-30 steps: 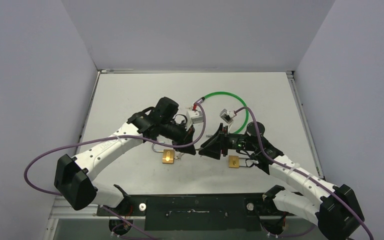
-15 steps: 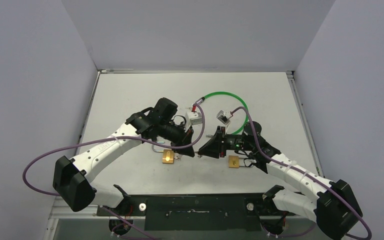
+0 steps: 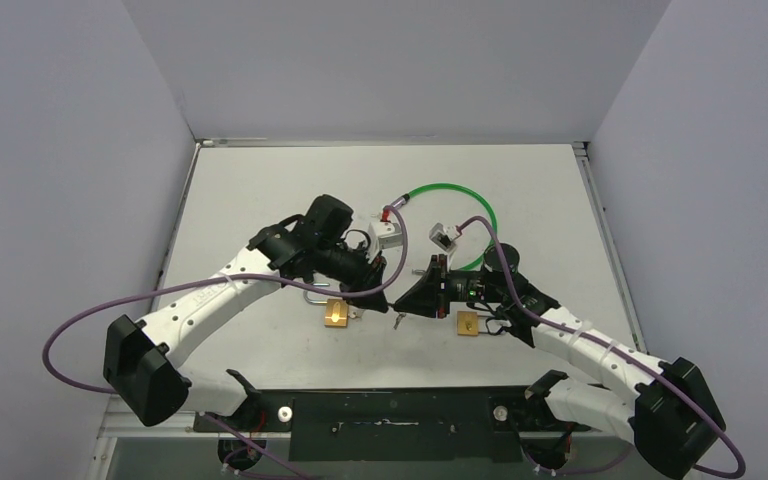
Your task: Unlock with the key
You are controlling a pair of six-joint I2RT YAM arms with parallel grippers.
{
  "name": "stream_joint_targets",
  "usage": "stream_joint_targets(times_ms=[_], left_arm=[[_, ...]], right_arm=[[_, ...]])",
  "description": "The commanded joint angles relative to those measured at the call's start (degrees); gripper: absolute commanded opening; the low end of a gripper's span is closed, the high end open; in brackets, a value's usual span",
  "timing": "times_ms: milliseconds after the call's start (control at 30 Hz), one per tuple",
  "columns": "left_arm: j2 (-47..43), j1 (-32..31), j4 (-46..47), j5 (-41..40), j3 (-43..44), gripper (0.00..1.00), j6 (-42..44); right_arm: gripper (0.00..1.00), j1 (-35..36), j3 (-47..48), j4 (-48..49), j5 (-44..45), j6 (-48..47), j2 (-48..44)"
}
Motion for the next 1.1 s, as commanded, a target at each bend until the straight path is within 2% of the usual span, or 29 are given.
stream_joint_targets(times_ms=[0, 100, 233, 433, 633, 767, 1067], left_arm=[[-3.0, 2.3, 4.1, -5.7, 2.4, 0.25, -1.0], [-4.0, 3.0, 5.8, -11.7, 2.2, 0.49, -2.9], [-4.9, 1.9, 10.9, -22.7, 0.2, 0.61, -6.0], [-3.1, -7.7, 24.3, -29.3, -4.4, 0.68, -10.6], [3.4, -11.8, 51.4, -20.7, -10.5, 0.69, -22.2], [12.3, -14.9, 60.6, -18.3, -8.0, 0.69, -25.9], [33.8, -20.6, 67.1, -18.9, 2.8, 0.68, -32.8]], right_arm=[[0.00, 0.6, 2.4, -2.0, 3.2, -2.5, -2.2], [0.00, -0.7, 2.8, -6.2, 11.7, -3.1, -3.0], [0.00, -7.0, 2.9, -12.3, 23.6, -0.6, -4.6], [0.00, -17.7, 5.0, -29.3, 43.7, 5.6, -7.2], [0.00, -25.4, 4.8, -42.4, 56.8, 12.2, -10.8], [0.00, -30.8, 2.2, -46.3, 58.9, 15.0, -12.5], [0.00, -41.4, -3.0, -48.9, 55.4, 16.1, -14.0]])
